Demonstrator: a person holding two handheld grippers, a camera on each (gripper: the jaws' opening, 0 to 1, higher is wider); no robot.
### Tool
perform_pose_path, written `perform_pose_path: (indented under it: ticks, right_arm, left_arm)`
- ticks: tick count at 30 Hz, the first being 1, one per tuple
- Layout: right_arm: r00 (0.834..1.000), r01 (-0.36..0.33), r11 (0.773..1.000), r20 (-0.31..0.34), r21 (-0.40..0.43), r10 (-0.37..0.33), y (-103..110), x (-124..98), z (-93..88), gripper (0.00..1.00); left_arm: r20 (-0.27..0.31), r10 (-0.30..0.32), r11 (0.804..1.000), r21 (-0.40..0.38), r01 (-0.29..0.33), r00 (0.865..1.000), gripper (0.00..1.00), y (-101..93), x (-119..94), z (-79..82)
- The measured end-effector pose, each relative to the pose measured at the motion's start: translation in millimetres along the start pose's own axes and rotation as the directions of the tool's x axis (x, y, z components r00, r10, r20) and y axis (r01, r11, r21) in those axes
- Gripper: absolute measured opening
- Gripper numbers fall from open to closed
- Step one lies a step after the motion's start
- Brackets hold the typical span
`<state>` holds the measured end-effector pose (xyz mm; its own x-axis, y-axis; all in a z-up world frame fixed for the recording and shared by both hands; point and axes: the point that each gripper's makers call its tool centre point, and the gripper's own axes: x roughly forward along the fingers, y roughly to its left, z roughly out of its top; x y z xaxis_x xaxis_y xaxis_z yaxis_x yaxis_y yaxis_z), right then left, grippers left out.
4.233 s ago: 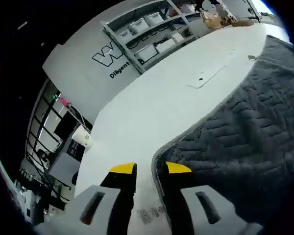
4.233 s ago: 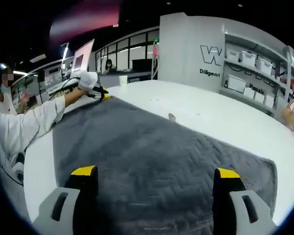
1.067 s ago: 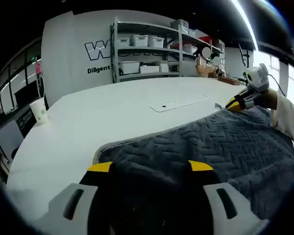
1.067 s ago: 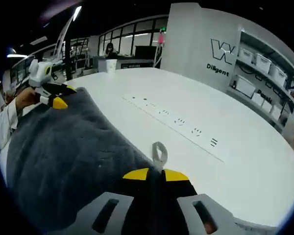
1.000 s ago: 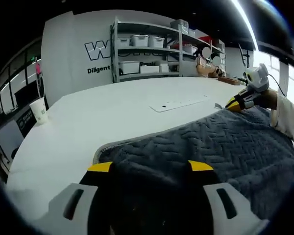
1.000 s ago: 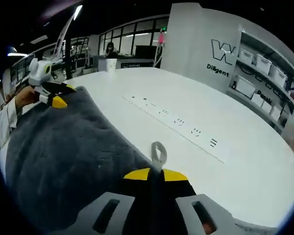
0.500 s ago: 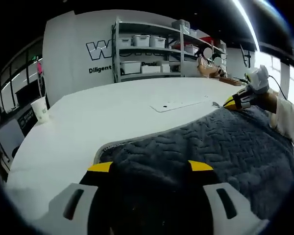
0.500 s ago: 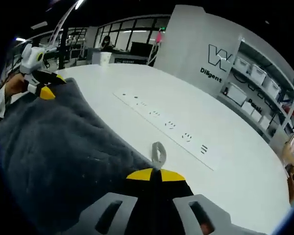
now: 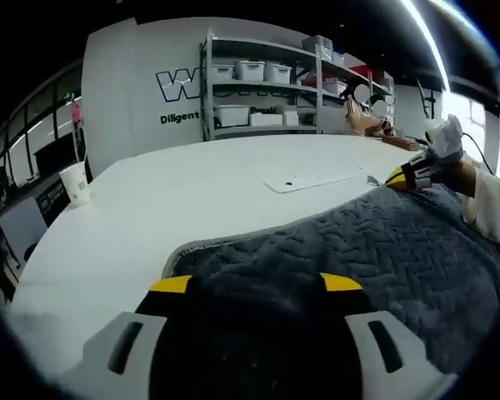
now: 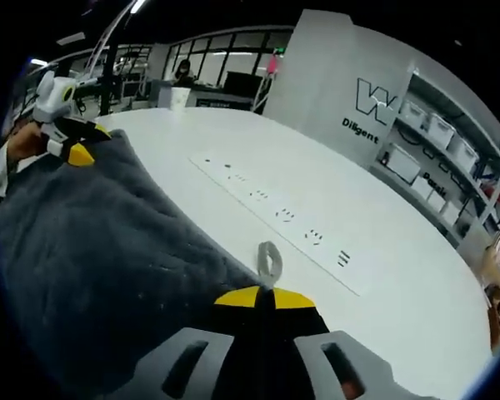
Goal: Open the folded towel by lifting each exposed corner and separating the folded layers until the towel lies flat within the target outline without major curled edges
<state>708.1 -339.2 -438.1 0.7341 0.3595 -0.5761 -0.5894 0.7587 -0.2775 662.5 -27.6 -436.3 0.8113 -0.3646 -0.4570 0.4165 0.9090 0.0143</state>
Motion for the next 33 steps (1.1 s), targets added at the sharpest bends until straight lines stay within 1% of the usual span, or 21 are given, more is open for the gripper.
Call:
perform_pose_path:
  ticks: [2,11,12,16,17,19,21,24,25,27,29,30,33]
  right_arm:
    - [1.000,-0.004,1.000,0.002,-0.001,0.004,0,0,0.1,0.00]
    - [1.000,-0.017,0.999,-0.013,-0.032,0.017,0,1,0.2,0.00]
    - [1.000,-0.019,0.999,-0.014,-0.031,0.018,-1,1,0.1,0.00]
    - [1.000,-0.018,0.999,-0.019,-0.041,0.018,1,0,0.1,0.00]
    - [1.000,-0.016,0.999,-0.020,-0.035,0.015,0,-1,0.6,0.01]
    - [1.000,-0.006,1.000,-0.015,-0.017,0.006,-3,-7,3.8,0.08]
    - [1.000,0.012,0.999,0.019,-0.037,-0.012,-8,-13,12.1,0.13]
    - [0.999,0.017,0.999,0.052,-0.046,-0.014,-14,-25,24.0,0.15]
    - [0.996,0.006,0.998,0.084,-0.060,-0.001,-14,-31,32.9,0.16]
    - [0.994,-0.011,0.997,0.103,-0.081,0.019,-11,-36,38.6,0.19]
    - [0.992,-0.041,0.995,0.114,-0.096,0.052,-4,-41,41.4,0.23]
    - [0.989,-0.074,0.991,0.117,-0.111,0.087,3,-43,42.1,0.25]
    - [0.982,-0.132,0.983,0.121,-0.129,0.147,18,-45,39.8,0.25]
  left_arm:
    - [0.007,0.013,1.000,-0.007,-0.013,1.000,0.58,1.3,0,0.3]
    - [0.011,0.023,1.000,-0.012,-0.023,1.000,0.58,3.3,2,1.2]
    - [0.014,0.035,0.999,-0.019,-0.035,0.999,0.58,5.2,2,1.3]
    - [0.017,0.033,0.999,-0.017,-0.032,0.999,0.58,4.7,2,1.5]
    - [0.017,0.036,0.999,-0.017,-0.036,0.999,0.58,4.6,2,1.8]
    - [0.017,0.035,0.999,-0.017,-0.035,0.999,0.58,4.7,2,1.8]
    - [0.016,0.036,0.999,-0.018,-0.036,0.999,0.58,4.8,2,1.8]
    - [0.015,0.036,0.999,-0.017,-0.036,0.999,0.58,5.2,3,1.9]
    - [0.015,0.036,0.999,-0.017,-0.036,0.999,0.58,4.9,2,1.7]
    - [0.016,0.034,0.999,-0.016,-0.034,0.999,0.58,4.1,2,1.2]
    - [0.018,0.034,0.999,-0.016,-0.034,0.999,0.58,4.2,2,1.2]
    - [0.017,0.034,0.999,-0.016,-0.034,0.999,0.58,4.1,2,1.0]
    - [0.017,0.034,0.999,-0.017,-0.034,0.999,0.58,3.8,2,0.7]
